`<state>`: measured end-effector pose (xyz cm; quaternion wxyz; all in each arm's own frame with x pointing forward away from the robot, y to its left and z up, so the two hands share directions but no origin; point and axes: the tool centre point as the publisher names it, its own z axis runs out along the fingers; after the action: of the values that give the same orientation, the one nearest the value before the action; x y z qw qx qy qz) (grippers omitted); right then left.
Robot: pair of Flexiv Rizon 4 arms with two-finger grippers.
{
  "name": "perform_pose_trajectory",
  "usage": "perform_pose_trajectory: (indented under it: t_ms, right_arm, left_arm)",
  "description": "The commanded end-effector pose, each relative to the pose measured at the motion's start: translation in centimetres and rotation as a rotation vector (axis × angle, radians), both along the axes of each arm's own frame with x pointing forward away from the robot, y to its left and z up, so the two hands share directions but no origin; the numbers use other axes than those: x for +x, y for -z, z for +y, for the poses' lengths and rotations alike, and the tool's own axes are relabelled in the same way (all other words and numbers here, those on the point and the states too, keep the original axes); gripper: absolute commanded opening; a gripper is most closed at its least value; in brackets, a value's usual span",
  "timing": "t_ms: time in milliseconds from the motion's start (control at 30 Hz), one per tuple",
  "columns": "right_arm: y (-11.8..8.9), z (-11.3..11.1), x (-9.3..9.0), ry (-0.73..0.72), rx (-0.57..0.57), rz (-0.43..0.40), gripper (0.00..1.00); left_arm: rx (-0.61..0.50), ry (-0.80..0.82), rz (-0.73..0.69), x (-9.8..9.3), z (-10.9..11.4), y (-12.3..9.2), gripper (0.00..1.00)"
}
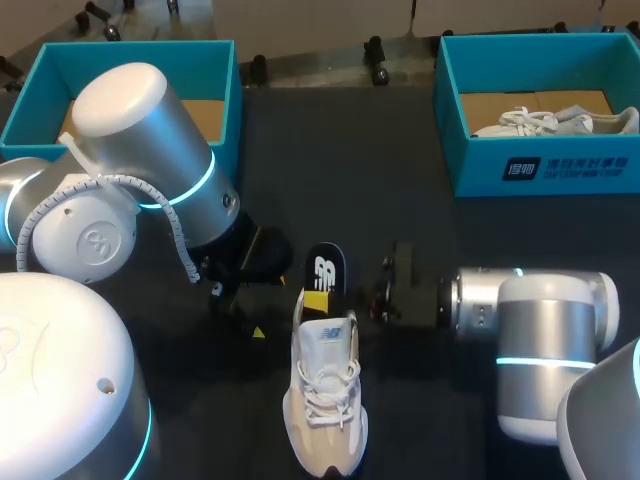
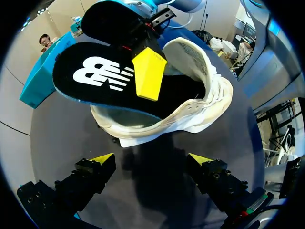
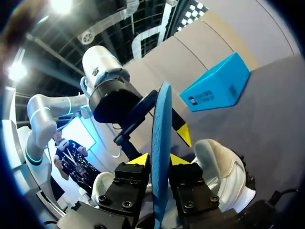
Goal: Take the shoe out of the shoebox, open the shoe tongue, remove and reinsert the insole, then place the shoe into the shoebox
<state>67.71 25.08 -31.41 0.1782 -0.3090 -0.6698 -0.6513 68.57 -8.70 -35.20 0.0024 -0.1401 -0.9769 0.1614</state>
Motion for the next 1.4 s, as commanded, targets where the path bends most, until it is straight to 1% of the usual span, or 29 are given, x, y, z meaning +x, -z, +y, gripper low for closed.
perform_pose_trajectory:
  t_ms: [33,133,233,267,300,467,600,767,900,1067,1167,1267,1300,1333,1400]
  right_arm:
    - [-0.4,-0.3,0.2,0.012,0.002,-0.013,0.26]
    - [-0.2,-0.6,0.5,0.028,0.018,-0.029,0.26]
    - [0.1,-0.8,0.8,0.028,0.032,-0.032,0.19]
    - [0.2,-0.9,0.9,0.025,0.036,-0.032,0.11]
    - [0.3,-1.0,1.0,0.025,0.04,-0.031,0.0]
    - [0.9,-0.9,1.2,0.015,0.059,-0.021,0.0]
    - [1.3,-0.6,1.0,-0.002,0.057,0.015,0.0]
    - [2.3,0.0,0.3,-0.023,0.05,0.094,0.0]
    - [3.2,0.5,-0.5,-0.021,0.056,0.136,0.0]
    - [3.8,0.7,-1.5,-0.007,0.067,0.145,0.0]
    - [3.8,0.8,-1.8,0.003,0.069,0.146,0.0]
    - [3.4,0.6,-1.8,0.025,0.06,0.129,0.0]
    - [3.2,0.6,-1.8,0.029,0.058,0.122,0.08]
    - [2.9,0.5,-1.8,0.031,0.054,0.115,0.24]
    - [2.3,0.5,-1.6,0.036,0.042,0.098,0.33]
  left_arm:
    - [0.001,0.0,-0.002,-0.1,0.0,0.0,1.0]
    - [0.001,0.0,-0.002,-0.1,0.0,0.0,1.0]
    - [0.001,0.0,-0.002,-0.1,0.0,0.0,1.0]
    - [0.001,0.0,-0.002,-0.1,0.0,0.0,1.0]
    - [0.001,0.0,-0.002,-0.1,0.0,0.0,1.0]
    - [0.001,0.0,-0.002,-0.1,0.0,0.0,1.0]
    - [0.001,0.0,-0.002,-0.1,0.0,0.0,1.0]
    - [0.001,0.0,-0.002,-0.1,0.0,0.0,1.0]
    - [0.001,0.0,-0.002,-0.1,0.0,0.0,1.0]
    - [0.001,0.0,-0.002,-0.1,0.0,0.0,1.0]
    - [0.001,0.0,-0.002,-0.1,0.0,0.0,1.0]
    - [0.001,0.0,-0.002,-0.1,0.0,0.0,1.0]
    - [0.001,0.0,-0.002,-0.1,0.0,0.0,1.0]
    - [0.001,0.0,-0.002,-0.1,0.0,0.0,1.0]
    - [0.001,0.0,-0.002,-0.1,0.0,0.0,1.0]
